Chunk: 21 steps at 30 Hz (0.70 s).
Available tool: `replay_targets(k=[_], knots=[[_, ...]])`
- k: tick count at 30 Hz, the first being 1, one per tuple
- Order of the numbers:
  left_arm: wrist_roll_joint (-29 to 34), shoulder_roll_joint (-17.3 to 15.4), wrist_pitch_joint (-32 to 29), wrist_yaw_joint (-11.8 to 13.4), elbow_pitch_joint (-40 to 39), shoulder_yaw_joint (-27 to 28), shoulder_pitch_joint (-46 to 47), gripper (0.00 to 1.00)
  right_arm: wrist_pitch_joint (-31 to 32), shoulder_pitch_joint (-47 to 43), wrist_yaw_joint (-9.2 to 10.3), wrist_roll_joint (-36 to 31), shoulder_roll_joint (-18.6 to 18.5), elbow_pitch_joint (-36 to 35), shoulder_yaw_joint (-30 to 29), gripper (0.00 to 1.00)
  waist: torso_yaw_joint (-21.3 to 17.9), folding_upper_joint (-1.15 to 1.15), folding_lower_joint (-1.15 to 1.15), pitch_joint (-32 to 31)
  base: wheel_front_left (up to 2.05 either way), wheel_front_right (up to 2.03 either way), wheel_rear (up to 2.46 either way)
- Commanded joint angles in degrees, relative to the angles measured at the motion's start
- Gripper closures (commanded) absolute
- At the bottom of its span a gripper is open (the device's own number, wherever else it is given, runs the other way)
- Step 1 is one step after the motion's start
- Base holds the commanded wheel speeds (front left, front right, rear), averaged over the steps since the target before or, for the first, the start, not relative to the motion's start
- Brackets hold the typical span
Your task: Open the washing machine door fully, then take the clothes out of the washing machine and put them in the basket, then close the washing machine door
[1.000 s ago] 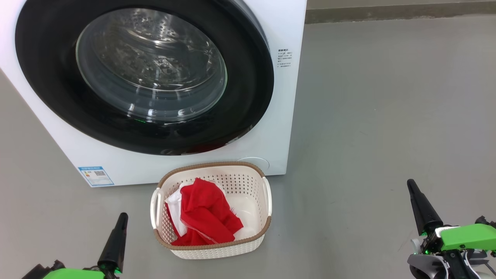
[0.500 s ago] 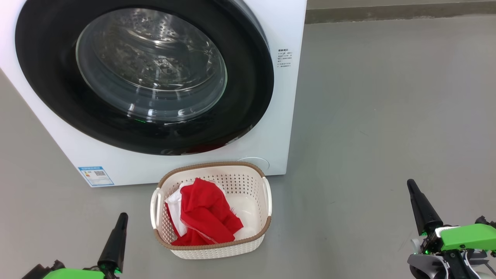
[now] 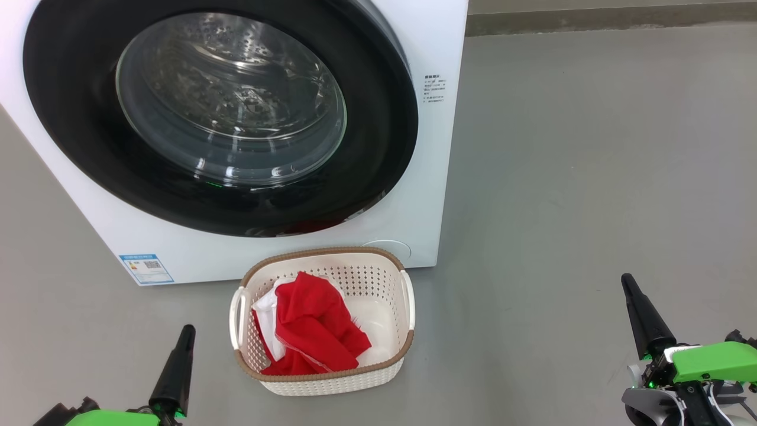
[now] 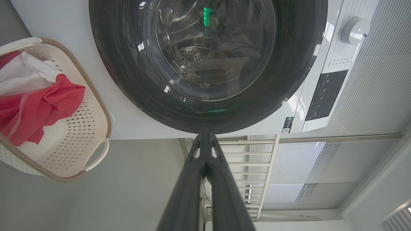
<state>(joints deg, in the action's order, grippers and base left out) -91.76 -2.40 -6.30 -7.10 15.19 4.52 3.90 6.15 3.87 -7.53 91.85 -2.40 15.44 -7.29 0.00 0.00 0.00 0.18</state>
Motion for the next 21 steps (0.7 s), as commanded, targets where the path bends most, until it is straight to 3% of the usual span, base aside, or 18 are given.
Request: replay_targets(k=[1, 21], knots=[[-0.4, -0.5, -0.2, -0.4, -1.1, 2.0, 2.3, 1.00, 0.3, 2.3, 0.04, 0.3, -0.5, -1.4, 0.8, 1.00, 0.0, 0.00, 0.00, 0.0, 0.00, 0.00, 0.00], [-0.4, -0.5, -0.2, -0.4, -1.2, 2.0, 2.3, 1.00, 0.3, 2.3, 0.04, 0.3, -0.5, -1.4, 0.8, 1.00, 0.0, 0.00, 0.00, 0.0, 0.00, 0.00, 0.00]])
